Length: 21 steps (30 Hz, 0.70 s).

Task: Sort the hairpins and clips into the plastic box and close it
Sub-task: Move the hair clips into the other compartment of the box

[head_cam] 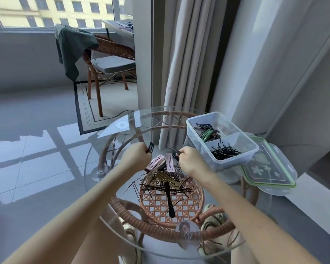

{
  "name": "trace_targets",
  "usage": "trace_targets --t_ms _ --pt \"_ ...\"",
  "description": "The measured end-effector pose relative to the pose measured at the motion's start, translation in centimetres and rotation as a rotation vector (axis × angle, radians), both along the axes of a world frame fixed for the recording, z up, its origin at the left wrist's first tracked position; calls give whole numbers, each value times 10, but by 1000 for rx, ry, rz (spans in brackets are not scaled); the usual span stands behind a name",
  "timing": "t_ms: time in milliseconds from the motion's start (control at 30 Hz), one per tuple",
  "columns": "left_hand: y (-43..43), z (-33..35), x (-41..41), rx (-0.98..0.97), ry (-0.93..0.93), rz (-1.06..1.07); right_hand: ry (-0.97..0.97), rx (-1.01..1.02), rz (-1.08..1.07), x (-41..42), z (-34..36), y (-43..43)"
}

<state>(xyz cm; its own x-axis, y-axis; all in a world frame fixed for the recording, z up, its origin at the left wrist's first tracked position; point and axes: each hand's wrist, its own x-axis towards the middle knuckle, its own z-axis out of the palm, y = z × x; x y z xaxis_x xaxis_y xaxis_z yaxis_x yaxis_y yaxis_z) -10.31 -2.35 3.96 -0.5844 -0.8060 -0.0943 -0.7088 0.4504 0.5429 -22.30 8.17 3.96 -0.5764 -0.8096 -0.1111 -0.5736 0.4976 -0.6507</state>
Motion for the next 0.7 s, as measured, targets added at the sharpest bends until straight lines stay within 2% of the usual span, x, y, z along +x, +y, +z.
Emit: trace_targets --t_ms 200,300,467,600,700 --pt "7 -15 -12 -125 -234 -188 256 213 61 8 -17 -24" --pt "5 -8 -15 -116 -299 -215 251 238 91 6 -15 -29" --pt "-5 4 -17 73 -299 -232 170 232 111 3 -9 -29" --pt "-17 7 -13 328 -179 -210 106 154 71 2 -7 -26" --pt "-20 9 -10 376 -136 -213 91 122 53 -3 -10 -22"
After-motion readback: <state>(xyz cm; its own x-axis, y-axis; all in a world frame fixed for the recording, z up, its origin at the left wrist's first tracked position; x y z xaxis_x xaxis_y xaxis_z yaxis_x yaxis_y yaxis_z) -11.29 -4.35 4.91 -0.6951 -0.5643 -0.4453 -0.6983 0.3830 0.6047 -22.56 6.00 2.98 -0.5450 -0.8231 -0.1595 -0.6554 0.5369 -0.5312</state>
